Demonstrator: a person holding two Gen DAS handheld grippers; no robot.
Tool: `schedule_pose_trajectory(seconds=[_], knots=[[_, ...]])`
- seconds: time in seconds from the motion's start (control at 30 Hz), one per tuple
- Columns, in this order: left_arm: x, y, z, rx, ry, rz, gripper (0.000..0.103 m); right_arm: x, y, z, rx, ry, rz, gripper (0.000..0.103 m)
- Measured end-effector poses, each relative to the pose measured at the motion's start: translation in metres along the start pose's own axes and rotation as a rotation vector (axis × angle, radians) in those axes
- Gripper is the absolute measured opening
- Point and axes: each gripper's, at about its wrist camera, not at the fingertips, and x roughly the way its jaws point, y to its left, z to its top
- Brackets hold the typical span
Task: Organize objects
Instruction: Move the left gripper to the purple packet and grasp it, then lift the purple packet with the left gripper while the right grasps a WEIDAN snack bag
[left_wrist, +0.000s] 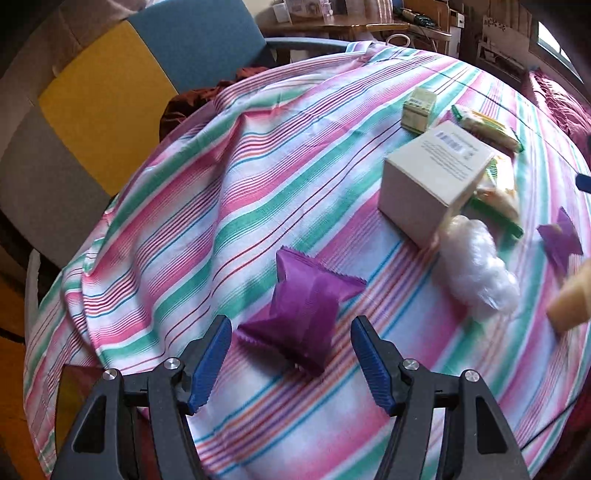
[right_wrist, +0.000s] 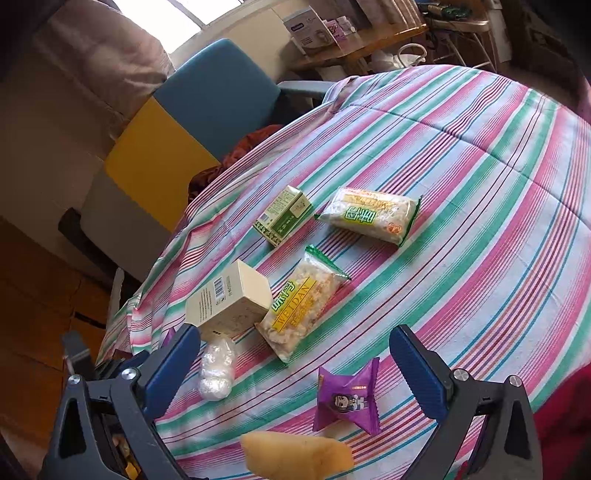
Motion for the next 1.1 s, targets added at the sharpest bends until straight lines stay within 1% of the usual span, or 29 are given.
schedule_pose_trajectory(seconds=[0.07, 0.1, 0.13, 0.17, 0.3, 0.4, 0.5, 0.7, 0.93, 1.03, 1.1], knots=[[0.005, 0.002, 0.004, -0.015, 0.005, -0.011, 0.068, 0.002, 0.002, 0.0, -0.005, 0.005, 0.001, 0.103], [0.008, 0.002, 0.005, -0.023, 0.007, -0.018, 0.066, 0.002, 0.002, 0.0, -0.007, 0.006, 0.001, 0.103], [0.01, 0.003, 0.006, -0.031, 0.012, -0.022, 0.057, 0.003, 0.003, 0.001, -0.01, 0.006, 0.0, 0.103], [0.012, 0.003, 0.006, -0.045, 0.02, -0.033, 0.055, 0.003, 0.003, 0.001, -0.01, 0.007, -0.001, 0.103], [0.006, 0.0, 0.002, -0.089, 0.01, -0.064, 0.052, 0.002, 0.001, 0.001, -0.006, 0.001, -0.013, 0.103], [-0.002, -0.009, -0.012, -0.138, 0.005, -0.064, 0.051, -0.003, -0.004, 0.003, 0.014, -0.027, -0.023, 0.103], [-0.013, -0.016, -0.034, -0.237, -0.013, -0.081, 0.051, -0.005, -0.011, 0.005, 0.045, -0.031, -0.026, 0.103], [-0.038, -0.04, -0.078, -0.368, -0.069, -0.057, 0.05, -0.005, -0.014, 0.006, 0.061, -0.036, -0.04, 0.103], [-0.055, -0.071, -0.107, -0.357, -0.162, -0.026, 0.05, -0.004, -0.019, 0.006, 0.073, -0.037, -0.079, 0.103], [-0.048, -0.073, -0.108, -0.339, -0.193, -0.028, 0.05, -0.004, -0.022, 0.007, 0.083, -0.039, -0.098, 0.103], [-0.048, -0.072, -0.111, -0.337, -0.212, -0.044, 0.05, -0.002, -0.024, 0.007, 0.094, -0.035, -0.111, 0.103]])
